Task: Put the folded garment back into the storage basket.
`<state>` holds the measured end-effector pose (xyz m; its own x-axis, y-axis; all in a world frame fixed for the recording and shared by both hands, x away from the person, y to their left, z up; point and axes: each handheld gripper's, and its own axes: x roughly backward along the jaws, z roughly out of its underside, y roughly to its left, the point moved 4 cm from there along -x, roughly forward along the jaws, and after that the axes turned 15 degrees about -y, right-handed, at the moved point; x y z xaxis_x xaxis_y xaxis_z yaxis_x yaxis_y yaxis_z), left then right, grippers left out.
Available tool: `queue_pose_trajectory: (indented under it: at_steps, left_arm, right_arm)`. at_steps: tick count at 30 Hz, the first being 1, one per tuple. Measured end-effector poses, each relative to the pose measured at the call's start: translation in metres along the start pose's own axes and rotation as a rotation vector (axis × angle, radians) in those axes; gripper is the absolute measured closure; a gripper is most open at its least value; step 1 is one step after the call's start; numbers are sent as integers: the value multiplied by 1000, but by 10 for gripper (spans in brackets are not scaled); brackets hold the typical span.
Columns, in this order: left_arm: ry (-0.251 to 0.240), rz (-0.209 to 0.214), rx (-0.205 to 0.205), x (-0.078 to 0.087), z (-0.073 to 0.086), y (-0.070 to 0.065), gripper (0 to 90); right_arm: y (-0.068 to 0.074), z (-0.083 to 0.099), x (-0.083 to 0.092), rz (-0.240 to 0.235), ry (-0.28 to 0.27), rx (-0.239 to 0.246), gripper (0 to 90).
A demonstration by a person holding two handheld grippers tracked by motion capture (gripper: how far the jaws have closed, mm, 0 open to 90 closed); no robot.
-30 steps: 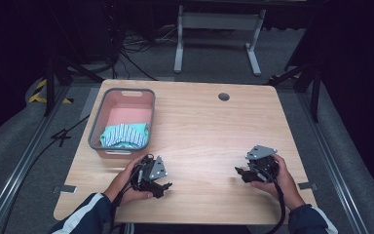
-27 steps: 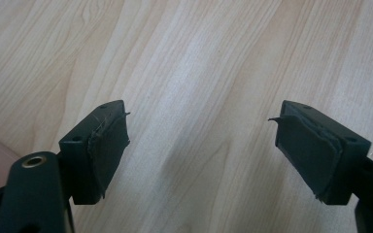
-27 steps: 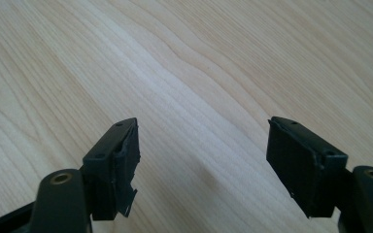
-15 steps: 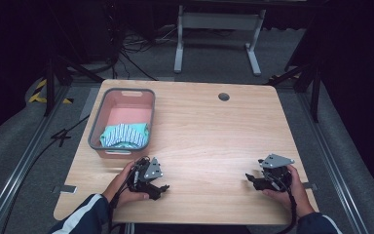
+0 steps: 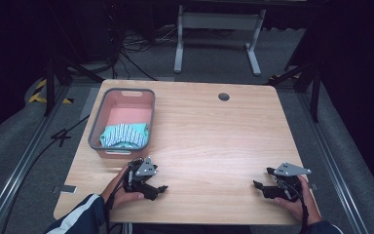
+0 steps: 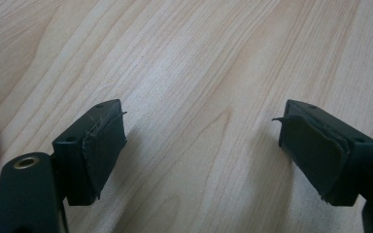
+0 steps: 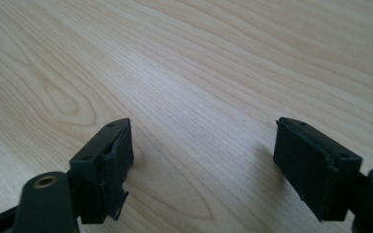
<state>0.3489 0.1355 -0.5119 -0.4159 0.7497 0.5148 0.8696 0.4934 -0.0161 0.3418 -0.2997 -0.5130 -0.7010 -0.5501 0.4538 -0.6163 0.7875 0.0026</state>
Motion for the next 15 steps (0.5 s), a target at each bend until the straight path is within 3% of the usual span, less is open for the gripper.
queue_pose_trajectory:
  at_steps: [15]
  left_arm:
    - [1,-3,3,0,0,0,167]
  right_arm:
    - [-1,0,0,6,2,-5,213]
